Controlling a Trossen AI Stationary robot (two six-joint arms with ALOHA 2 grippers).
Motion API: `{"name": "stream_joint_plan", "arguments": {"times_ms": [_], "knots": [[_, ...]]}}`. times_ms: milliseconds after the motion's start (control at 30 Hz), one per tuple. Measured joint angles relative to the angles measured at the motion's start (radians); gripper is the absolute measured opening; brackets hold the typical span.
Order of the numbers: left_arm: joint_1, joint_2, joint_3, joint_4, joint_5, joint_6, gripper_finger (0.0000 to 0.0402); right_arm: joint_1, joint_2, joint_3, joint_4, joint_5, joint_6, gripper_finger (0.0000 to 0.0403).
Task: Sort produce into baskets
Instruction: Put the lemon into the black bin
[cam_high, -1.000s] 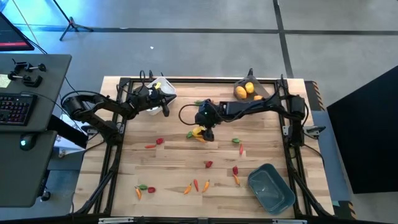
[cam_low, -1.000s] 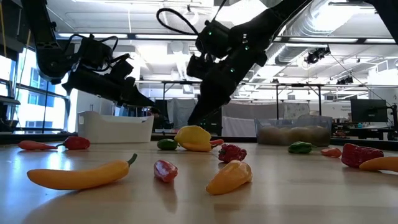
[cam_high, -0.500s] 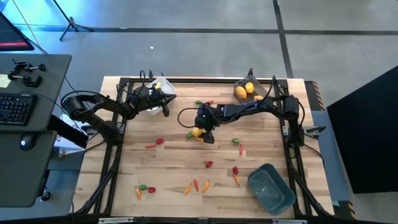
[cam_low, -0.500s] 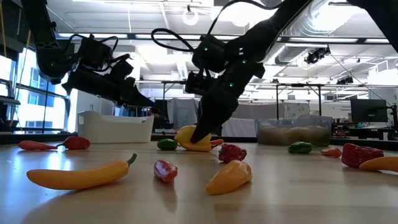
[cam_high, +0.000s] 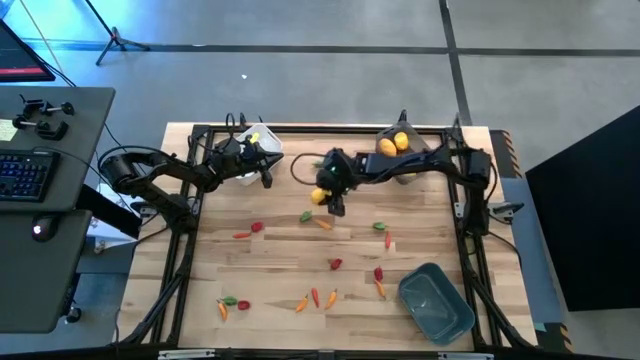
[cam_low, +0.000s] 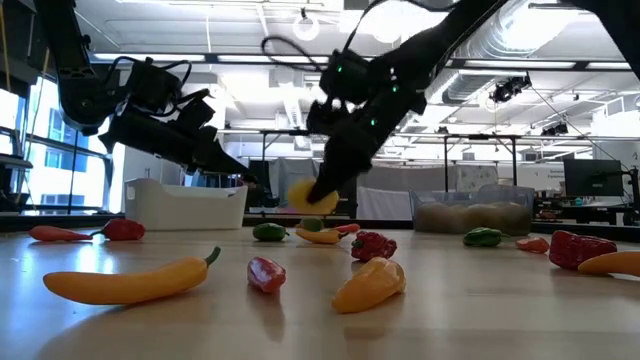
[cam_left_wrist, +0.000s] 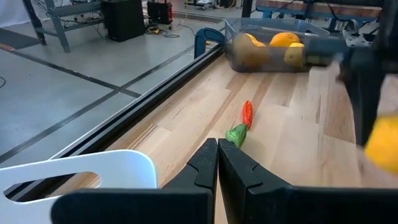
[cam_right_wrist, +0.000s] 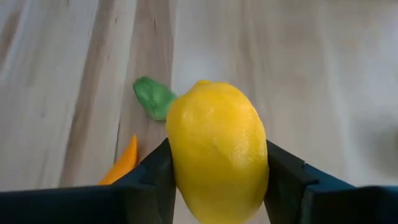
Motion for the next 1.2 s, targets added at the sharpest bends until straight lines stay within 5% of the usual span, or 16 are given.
{"name": "stream_joint_plan", "arguments": {"times_ms": [333, 600, 833, 1000, 1200], "knots": [[0.0, 0.0, 0.0, 0.001, 0.0, -0.006, 0.0, -0.119, -0.21, 0.0, -0.267, 0.156, -0.027, 0.016], [0.0, 0.0, 0.0, 0.0, 0.0, -0.016, 0.0, -0.303, -0.373, -0.078, -0.321, 0.233, -0.05, 0.016], [0.0, 0.0, 0.0, 0.005, -0.001, -0.015, 0.0, -0.441, -0.434, -0.226, -0.258, 0.268, 0.136, 0.016], [0.0, 0.0, 0.0, 0.009, -0.004, 0.0, 0.0, -0.471, -0.433, -0.265, -0.296, 0.443, 0.32, 0.016], [0.0, 0.0, 0.0, 0.008, -0.005, 0.003, 0.0, -0.475, -0.433, -0.274, -0.381, 0.464, 0.392, 0.016]]}}
